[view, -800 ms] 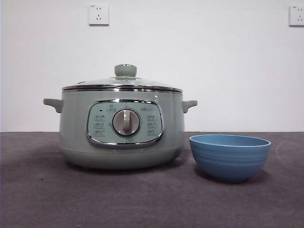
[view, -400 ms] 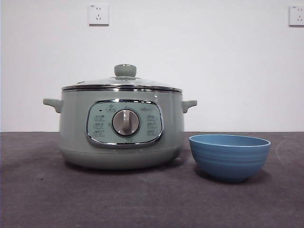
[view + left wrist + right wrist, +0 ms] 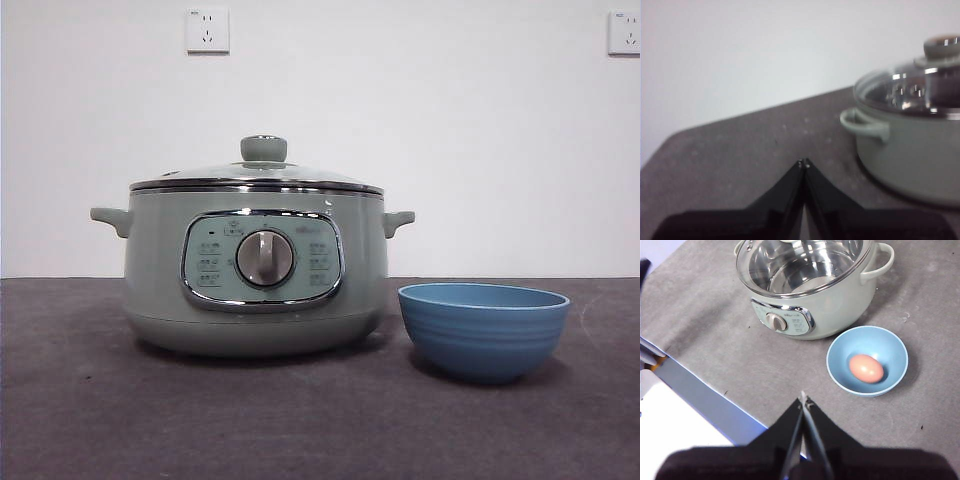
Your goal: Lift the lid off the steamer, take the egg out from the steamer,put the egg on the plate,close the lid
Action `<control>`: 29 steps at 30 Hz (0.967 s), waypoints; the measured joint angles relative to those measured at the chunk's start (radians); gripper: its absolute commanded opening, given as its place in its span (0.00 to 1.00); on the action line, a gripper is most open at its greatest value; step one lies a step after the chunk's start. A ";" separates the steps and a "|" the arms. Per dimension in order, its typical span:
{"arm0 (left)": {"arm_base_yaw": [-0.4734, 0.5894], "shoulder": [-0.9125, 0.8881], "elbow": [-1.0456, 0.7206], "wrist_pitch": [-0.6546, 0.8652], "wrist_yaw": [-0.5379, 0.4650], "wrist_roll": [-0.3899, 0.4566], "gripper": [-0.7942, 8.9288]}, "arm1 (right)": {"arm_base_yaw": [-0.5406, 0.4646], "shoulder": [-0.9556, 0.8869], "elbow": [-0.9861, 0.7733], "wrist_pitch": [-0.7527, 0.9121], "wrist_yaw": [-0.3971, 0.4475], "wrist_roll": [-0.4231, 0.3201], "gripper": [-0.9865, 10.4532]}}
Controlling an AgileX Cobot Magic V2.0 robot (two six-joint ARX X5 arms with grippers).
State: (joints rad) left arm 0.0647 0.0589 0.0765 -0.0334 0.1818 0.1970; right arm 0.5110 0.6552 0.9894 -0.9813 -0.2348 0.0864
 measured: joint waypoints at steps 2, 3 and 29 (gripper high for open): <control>0.000 -0.025 -0.037 -0.002 0.000 -0.009 0.08 | 0.000 0.000 0.000 0.000 0.000 0.000 0.09; 0.000 -0.036 -0.050 -0.003 0.000 -0.018 0.08 | 0.000 0.000 0.000 0.000 0.000 0.000 0.09; 0.000 -0.054 -0.060 -0.140 0.004 -0.067 0.08 | 0.000 0.000 0.000 -0.002 0.000 0.000 0.09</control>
State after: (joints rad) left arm 0.0647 0.0048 0.0170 -0.1730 0.1856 0.1299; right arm 0.5110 0.6552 0.9894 -0.9829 -0.2348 0.0864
